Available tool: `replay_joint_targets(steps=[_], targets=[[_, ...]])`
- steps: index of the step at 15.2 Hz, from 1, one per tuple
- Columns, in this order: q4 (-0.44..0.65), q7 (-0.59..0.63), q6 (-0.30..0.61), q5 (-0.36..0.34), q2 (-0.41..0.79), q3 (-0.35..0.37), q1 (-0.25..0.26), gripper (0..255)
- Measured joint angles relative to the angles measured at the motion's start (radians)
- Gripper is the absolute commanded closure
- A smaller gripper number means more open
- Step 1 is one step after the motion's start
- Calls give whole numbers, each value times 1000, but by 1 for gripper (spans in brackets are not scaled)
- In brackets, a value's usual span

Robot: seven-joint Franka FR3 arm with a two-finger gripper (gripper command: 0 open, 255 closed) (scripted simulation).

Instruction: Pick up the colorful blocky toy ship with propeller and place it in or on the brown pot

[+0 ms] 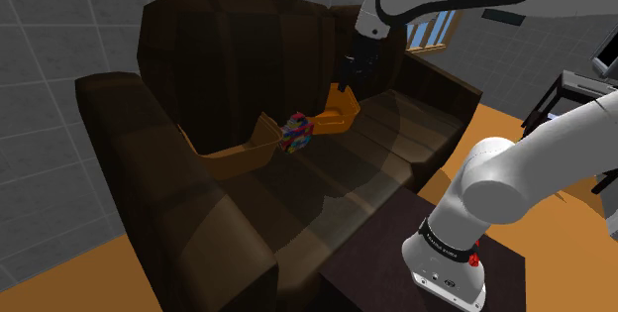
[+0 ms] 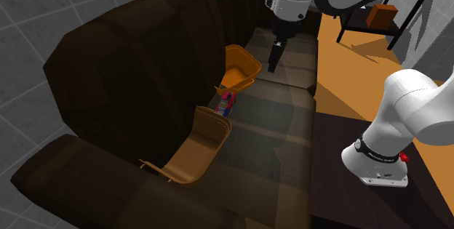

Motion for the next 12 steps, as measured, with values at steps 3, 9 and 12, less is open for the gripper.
replay_joint_targets(steps=[3, 9, 12], targets=[[12, -38, 87, 20, 86, -29, 10, 0], [76, -126, 273, 102, 315, -75, 42, 0], [128, -187, 339, 163, 429, -92, 51, 0]])
